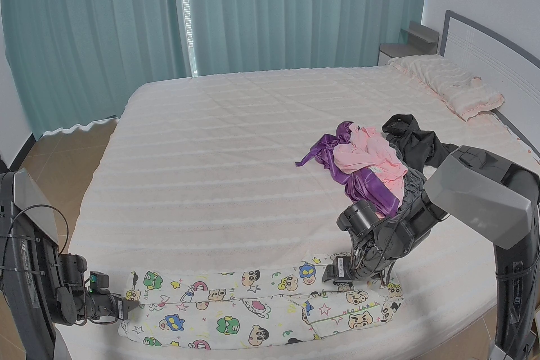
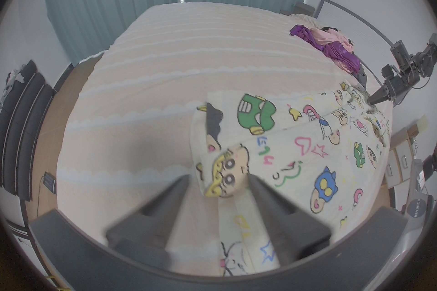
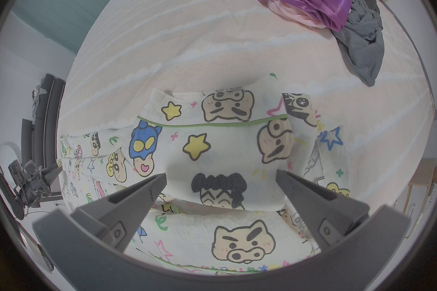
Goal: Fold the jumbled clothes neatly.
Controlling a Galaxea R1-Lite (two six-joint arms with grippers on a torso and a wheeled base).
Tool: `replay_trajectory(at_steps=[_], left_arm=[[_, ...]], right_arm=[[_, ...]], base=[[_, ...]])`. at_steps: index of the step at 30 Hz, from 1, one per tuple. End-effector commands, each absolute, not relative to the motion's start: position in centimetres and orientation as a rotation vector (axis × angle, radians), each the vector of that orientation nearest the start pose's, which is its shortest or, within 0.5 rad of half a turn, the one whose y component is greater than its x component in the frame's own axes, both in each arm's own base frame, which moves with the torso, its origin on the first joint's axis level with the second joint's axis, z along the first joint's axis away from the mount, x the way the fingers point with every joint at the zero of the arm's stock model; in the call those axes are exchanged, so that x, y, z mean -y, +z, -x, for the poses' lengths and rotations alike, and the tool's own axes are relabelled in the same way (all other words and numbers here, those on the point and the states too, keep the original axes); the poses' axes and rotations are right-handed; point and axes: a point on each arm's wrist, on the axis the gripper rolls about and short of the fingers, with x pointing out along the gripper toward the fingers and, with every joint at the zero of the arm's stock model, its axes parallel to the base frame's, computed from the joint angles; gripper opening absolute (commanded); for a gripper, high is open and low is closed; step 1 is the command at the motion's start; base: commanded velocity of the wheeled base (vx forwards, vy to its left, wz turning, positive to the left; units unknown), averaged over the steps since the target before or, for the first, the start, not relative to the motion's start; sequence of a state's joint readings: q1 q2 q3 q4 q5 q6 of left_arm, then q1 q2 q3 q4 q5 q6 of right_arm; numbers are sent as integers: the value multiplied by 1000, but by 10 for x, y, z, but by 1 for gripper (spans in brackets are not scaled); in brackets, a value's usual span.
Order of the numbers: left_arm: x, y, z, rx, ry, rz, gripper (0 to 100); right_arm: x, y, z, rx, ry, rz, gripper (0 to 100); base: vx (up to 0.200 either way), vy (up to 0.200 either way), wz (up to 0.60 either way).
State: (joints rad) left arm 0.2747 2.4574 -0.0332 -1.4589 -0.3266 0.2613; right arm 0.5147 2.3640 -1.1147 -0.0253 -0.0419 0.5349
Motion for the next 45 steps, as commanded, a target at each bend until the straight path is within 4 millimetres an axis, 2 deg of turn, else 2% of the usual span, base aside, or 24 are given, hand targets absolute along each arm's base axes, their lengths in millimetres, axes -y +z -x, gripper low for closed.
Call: replay_trajectory(at_steps=[1,6,8,11,15,16,17,19,27,45], left_arm=[[-52,-61,-195,-901,-177,76,100],[-64,-46,-195,-815,-151,171,100],[-63,-37,-198,-776,-137,255,100],[-52,-35,-208,-768,-133,335,100],[-44,-46,-214,-819,-60,308,100],[-36,-58,-218,-862,-25,270,100],[-34,-62,-219,-872,-12,259,100],[-28,-65,-220,-890,-18,252,100],[-7,-77,-221,-942,7,178,100],[4,-84,-219,-966,24,17,100]], right_arm=[[-174,-12,-324,-1216,48,-212,100],[-153,10,-307,-1151,28,-290,100],[-147,12,-296,-1121,34,-309,100],[-139,9,-280,-1049,51,-357,100],[-134,7,-270,-963,65,-433,100],[-131,5,-264,-909,77,-475,100],[-129,4,-260,-893,89,-485,100],[-128,1,-254,-877,117,-498,100],[-123,-10,-245,-872,139,-509,100],[-120,-12,-237,-860,147,-505,100]], base=[[0,0,0],[0,0,0],[0,0,0],[0,0,0],[0,0,0],[0,0,0],[0,0,0],[0,0,0],[0,0,0],[0,0,0]])
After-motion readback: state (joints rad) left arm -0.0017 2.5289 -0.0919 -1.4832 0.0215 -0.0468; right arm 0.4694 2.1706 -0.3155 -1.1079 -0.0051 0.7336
